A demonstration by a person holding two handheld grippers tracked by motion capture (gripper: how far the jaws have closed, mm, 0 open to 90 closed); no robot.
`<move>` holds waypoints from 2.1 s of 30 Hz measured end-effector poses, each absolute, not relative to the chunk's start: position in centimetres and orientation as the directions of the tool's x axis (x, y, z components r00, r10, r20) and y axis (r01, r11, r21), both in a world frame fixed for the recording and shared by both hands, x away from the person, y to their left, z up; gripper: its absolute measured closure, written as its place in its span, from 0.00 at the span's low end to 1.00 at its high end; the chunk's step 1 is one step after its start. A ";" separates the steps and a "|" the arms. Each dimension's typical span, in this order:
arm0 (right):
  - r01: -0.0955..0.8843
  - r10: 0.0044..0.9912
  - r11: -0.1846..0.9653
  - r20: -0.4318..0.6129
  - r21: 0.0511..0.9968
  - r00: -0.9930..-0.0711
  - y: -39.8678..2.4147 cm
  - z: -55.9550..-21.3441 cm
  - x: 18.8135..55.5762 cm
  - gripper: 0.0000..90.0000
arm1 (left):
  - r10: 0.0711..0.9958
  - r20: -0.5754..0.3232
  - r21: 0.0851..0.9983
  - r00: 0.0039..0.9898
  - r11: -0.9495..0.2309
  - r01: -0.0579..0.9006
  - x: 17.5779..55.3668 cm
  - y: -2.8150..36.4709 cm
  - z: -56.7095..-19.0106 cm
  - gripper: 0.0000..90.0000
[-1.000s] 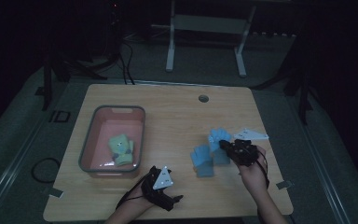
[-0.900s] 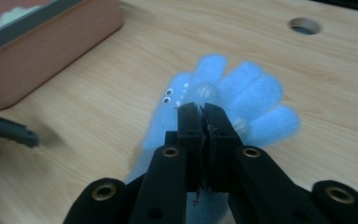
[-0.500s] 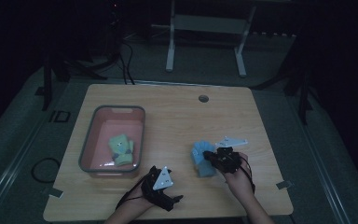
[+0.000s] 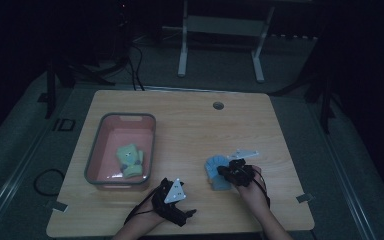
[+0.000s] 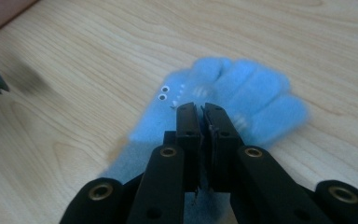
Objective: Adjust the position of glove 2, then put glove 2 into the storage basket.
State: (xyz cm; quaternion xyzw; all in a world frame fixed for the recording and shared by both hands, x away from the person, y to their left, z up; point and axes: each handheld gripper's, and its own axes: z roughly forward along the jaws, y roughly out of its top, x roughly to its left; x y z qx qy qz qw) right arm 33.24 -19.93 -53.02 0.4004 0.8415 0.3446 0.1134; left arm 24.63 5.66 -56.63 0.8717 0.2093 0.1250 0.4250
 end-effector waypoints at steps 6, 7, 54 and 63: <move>0.605 0.754 0.435 0.098 0.667 -0.650 -20.0 -53.9 33.5 0.92 | 0.471 0.036 0.793 0.881 -0.550 0.262 24.6 5.6 -56.6 0.05; 0.608 0.755 0.431 0.103 0.667 -0.648 -20.0 -53.9 33.4 0.90 | 0.471 0.040 0.794 0.881 -0.551 0.258 24.6 5.6 -56.5 0.05; 0.564 0.712 0.365 0.168 0.741 -0.682 -24.2 -50.1 37.2 0.26 | 0.340 0.139 0.771 0.930 -0.627 0.114 28.5 -2.4 -53.1 0.13; 0.608 0.711 0.414 0.177 0.678 -0.681 -22.4 -52.6 39.3 0.38 | 0.281 0.194 0.752 0.940 -0.657 0.041 29.8 -4.1 -53.5 0.27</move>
